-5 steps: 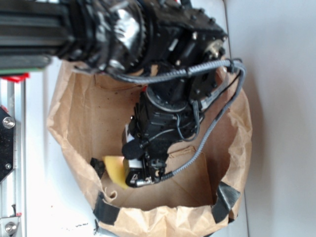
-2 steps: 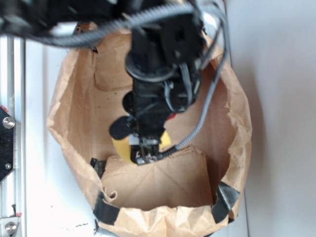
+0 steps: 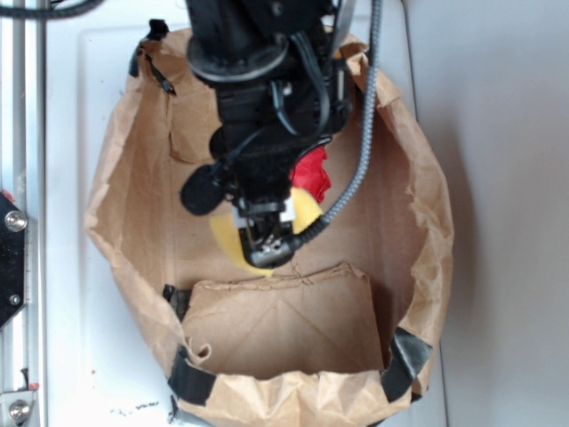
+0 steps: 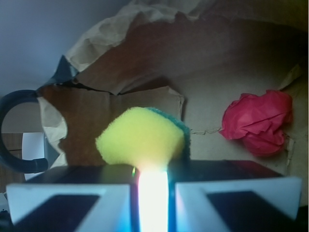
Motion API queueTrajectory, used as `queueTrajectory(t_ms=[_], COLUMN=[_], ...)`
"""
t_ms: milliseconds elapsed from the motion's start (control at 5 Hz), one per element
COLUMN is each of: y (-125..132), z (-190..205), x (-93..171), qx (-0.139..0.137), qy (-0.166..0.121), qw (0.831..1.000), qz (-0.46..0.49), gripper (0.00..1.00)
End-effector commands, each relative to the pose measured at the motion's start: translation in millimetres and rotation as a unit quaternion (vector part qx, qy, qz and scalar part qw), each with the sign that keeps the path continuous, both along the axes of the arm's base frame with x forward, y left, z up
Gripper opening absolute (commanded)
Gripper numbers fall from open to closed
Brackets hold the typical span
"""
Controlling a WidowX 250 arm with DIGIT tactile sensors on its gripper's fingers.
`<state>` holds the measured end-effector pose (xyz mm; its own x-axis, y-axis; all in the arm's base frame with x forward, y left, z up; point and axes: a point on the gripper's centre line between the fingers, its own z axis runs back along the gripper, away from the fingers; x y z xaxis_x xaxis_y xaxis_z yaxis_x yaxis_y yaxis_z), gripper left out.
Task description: Grab the green sponge.
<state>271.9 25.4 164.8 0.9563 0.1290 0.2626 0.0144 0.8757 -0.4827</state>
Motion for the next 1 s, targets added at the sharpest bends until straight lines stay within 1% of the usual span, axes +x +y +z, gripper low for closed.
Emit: queueTrajectory(t_ms=[0, 200, 400, 600, 800], y=[9.8, 1.2, -4.7, -8.5, -9.3], z=[41.6, 45.5, 38.5, 31.1, 29.8], x=[-13.1, -8.3, -0.6, 6.4, 4.8], qx=[0.058, 0.095, 0.131, 0.157, 0.160], qy=[-0.089, -0.083, -0.094, -0.098, -0.097], qw=[0.994, 0.992, 0.987, 0.982, 0.982], qz=[0.008, 0.020, 0.028, 0.030, 0.027], gripper=[0.00, 0.00, 0.00, 0.00, 0.00])
